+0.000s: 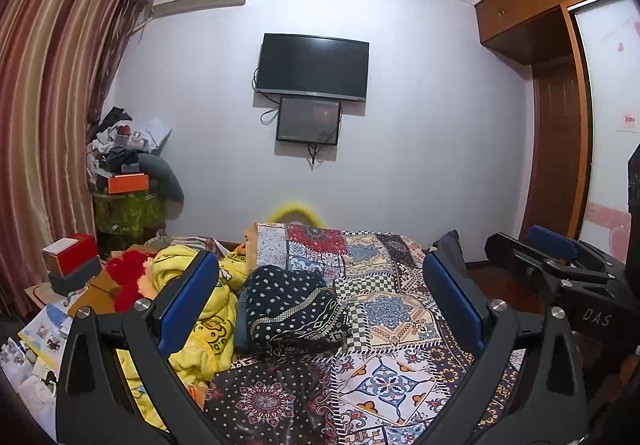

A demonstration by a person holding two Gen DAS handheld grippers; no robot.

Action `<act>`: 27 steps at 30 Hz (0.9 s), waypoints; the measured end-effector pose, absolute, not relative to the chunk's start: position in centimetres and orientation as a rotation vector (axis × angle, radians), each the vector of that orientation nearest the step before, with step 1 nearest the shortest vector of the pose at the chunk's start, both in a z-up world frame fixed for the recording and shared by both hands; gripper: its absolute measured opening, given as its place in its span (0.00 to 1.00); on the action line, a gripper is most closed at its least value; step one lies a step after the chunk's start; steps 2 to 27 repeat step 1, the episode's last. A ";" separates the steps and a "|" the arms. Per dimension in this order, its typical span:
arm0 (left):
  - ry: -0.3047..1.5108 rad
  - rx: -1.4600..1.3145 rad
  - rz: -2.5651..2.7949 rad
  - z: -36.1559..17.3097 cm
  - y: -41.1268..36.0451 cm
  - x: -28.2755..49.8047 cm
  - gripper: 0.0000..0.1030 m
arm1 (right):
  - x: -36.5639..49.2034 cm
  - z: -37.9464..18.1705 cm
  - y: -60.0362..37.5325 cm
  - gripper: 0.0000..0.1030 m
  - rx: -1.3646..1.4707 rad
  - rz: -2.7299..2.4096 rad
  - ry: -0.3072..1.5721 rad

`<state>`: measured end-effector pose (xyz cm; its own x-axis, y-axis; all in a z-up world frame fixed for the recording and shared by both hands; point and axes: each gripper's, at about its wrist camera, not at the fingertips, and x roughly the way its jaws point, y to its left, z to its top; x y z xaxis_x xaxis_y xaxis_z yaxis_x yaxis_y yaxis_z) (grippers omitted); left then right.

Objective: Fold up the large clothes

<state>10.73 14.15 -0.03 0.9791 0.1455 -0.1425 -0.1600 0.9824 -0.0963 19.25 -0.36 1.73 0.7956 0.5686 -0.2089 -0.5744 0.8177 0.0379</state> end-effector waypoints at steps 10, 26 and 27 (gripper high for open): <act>0.137 -0.108 0.153 -0.1 14.2 10.8 0.99 | 19.3 1.7 -0.3 0.91 -0.029 0.613 0.214; 0.137 -0.108 0.153 -0.1 14.2 10.8 0.99 | 19.3 1.7 -0.3 0.91 -0.029 0.613 0.214; 0.137 -0.108 0.153 -0.1 14.2 10.8 0.99 | 19.3 1.7 -0.3 0.91 -0.029 0.613 0.214</act>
